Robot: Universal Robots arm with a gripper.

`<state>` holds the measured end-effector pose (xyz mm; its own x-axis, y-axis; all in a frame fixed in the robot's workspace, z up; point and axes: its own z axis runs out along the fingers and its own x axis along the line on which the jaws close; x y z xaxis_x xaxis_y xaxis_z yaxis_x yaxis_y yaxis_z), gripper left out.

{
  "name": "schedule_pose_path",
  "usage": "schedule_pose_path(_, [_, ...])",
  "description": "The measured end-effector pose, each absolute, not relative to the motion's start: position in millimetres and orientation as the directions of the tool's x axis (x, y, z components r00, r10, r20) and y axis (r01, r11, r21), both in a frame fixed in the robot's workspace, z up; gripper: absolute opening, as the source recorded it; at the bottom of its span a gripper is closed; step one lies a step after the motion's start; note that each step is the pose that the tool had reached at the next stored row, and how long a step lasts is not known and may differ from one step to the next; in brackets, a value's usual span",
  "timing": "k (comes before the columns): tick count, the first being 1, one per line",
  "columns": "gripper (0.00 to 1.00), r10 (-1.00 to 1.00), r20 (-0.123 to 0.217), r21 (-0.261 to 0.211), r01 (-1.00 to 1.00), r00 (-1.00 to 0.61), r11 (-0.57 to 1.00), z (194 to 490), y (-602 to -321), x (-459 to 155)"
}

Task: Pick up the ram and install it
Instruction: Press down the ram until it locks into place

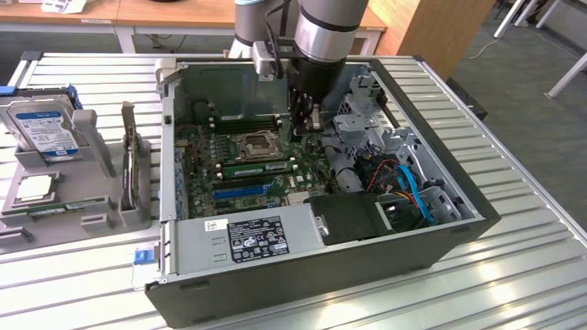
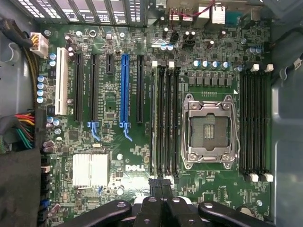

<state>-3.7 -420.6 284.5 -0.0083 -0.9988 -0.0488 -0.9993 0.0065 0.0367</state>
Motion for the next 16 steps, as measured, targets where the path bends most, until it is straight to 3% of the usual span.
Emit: schedule_pose_path(16, [0.1, -0.999, -0.049, 0.037, -0.999, -0.008, 0.006, 264, -421, -4])
